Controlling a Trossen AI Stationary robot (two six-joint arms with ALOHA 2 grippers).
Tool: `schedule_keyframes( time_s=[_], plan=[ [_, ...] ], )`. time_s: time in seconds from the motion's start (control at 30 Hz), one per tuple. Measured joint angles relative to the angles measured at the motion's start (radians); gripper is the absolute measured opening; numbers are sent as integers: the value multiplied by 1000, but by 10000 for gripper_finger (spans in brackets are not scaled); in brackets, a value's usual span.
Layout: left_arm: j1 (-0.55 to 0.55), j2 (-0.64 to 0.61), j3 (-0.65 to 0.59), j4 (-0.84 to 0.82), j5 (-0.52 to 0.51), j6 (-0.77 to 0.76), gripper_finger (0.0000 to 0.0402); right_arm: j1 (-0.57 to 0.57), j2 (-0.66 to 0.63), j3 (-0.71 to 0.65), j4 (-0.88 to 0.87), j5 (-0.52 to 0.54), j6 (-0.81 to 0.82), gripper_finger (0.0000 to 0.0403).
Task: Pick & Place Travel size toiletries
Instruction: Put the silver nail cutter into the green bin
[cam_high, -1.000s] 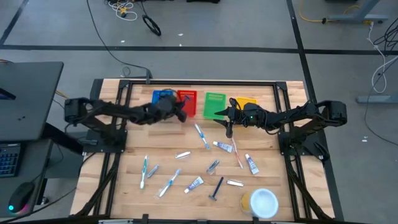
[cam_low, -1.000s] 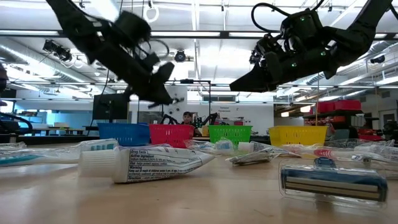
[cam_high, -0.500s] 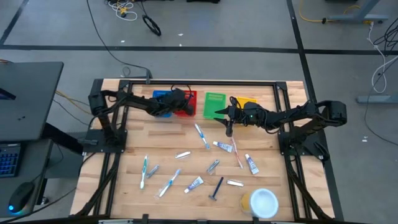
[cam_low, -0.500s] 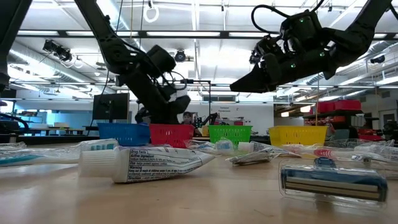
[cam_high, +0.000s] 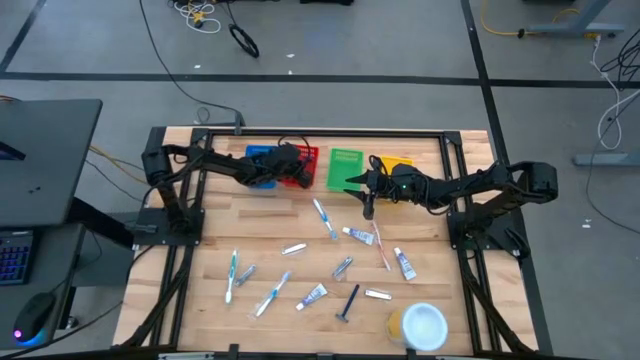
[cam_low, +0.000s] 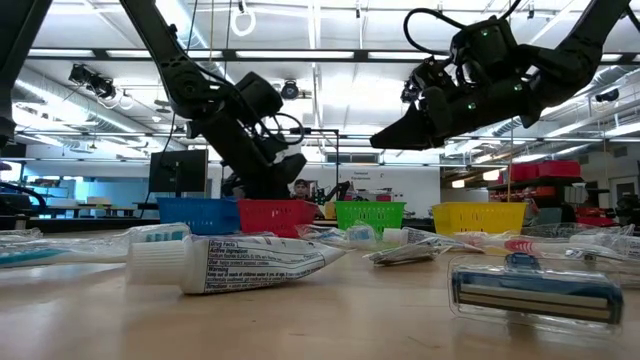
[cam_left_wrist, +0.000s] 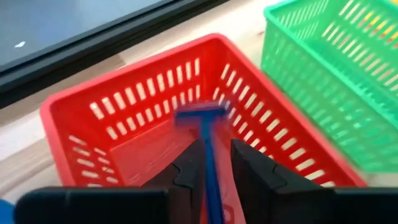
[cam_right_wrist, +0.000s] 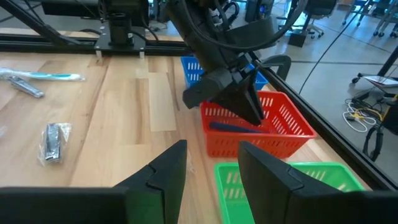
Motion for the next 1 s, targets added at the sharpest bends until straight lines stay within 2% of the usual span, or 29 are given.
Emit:
schedule_keyframes(
  time_s=[0.23, 0.33, 0.47, 0.67, 0.83, 1.0],
  plan=[
    [7, -3, 0, 7, 3, 30, 113, 0, 0, 0, 1, 16, 0, 155],
    [2, -38, 10, 2, 39, 57, 112, 0, 0, 0, 1, 48, 0, 155],
    [-8, -148, 24, 8, 99, 89, 104, 0, 0, 0, 0, 63, 8, 155],
    [-52, -387, 23, -135, 114, 214, 95, 0, 0, 0, 0, 63, 34, 155],
    [-181, -561, 23, -301, 160, 336, 94, 0, 0, 0, 6, 63, 129, 155],
    [-374, -655, -48, -304, 56, 352, 94, 8, 0, 0, -8, 63, 250, 155]
  ],
)
